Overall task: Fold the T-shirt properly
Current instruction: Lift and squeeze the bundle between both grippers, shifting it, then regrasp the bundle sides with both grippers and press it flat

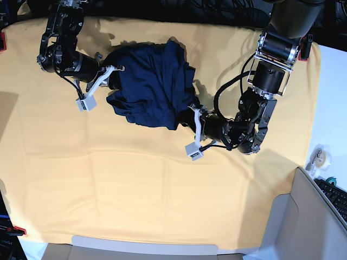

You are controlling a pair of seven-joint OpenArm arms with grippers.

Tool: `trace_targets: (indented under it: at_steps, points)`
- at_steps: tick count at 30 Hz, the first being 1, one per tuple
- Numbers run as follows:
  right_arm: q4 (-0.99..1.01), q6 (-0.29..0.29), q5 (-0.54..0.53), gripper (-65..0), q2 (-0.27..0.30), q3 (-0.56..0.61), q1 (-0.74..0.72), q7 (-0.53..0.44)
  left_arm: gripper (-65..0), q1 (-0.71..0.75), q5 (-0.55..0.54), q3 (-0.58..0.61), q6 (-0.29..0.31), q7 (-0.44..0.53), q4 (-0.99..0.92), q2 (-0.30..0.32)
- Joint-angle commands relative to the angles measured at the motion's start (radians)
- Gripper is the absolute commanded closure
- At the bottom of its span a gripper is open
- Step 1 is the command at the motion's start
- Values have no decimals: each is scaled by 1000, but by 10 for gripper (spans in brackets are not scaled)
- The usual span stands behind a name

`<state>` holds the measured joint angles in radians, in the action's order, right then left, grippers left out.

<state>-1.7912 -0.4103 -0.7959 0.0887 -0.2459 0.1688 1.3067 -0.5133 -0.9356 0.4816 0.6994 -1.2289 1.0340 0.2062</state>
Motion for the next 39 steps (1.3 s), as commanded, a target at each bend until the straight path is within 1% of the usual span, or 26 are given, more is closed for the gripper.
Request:
trace_targets:
  at_steps: [1,3,5,6,9,11,17,20,22,24,25,26,28,29,30,32,34,37,39]
  points:
    - [-19,-3,-23,-180,7,-3,-8,-11,-141,-35,-16,-8,-1,11,16,17]
    - [-19,-3,-24,-269,7,-3,-12,-11,-185,-37,-16,-10,-1,14,18,23]
    - [-20,-3,-24,-321,7,-5,-21,-11,-191,-37,-16,-10,-1,33,18,25]
    - [-20,-3,-24,-333,7,-5,-27,-11,-186,-37,-16,-10,-1,44,18,32]
    - [-20,-3,-23,-334,7,-5,-56,-13,-178,-37,-18,-14,-1,74,18,62]
    - [-20,-3,-21,-334,7,-5,-78,-13,-175,-35,-18,-53,-1,91,18,78]
    - [-20,-3,57,-334,7,-5,-131,-40,-175,-28,-18,-246,-1,99,18,109]
    - [-45,-3,97,-334,9,-7,-171,-42,-173,12,-24,-373,-1,90,38,123]
    - [-75,-3,143,-334,9,-16,-196,-42,-139,55,-26,-415,-1,74,108,129]
    - [-91,-3,177,-333,12,-20,-220,-42,-55,106,-26,-419,-1,28,217,128]
    - [-91,-8,181,-332,26,-22,-228,-42,-18,129,-26,-418,-1,7,271,124]
    - [-91,-9,172,-325,36,-22,-236,-42,0,149,-23,-416,-1,-18,322,120]
    - [-91,-12,129,-264,49,-22,-237,-40,-1,183,-20,-390,-1,-50,418,88]
    - [-91,-16,97,-216,52,-22,-234,-39,-4,192,-20,-369,-1,-58,454,83]
    - [-91,-28,62,-154,59,-22,-231,-36,-4,199,-20,-343,-1,-62,487,80]
    - [-92,-63,-26,0,70,-22,-197,-34,-4,210,-20,-284,-1,-62,544,77]
    - [-98,-85,-122,0,73,-22,-165,-31,-4,215,-20,-246,-1,-62,584,68]
    - [-121,-92,-245,0,92,-22,-120,7,-4,226,-20,-231,-1,-70,596,40]
    - [-127,-98,-291,0,95,-22,-81,17,-4,242,-20,-228,-1,-68,596,12]
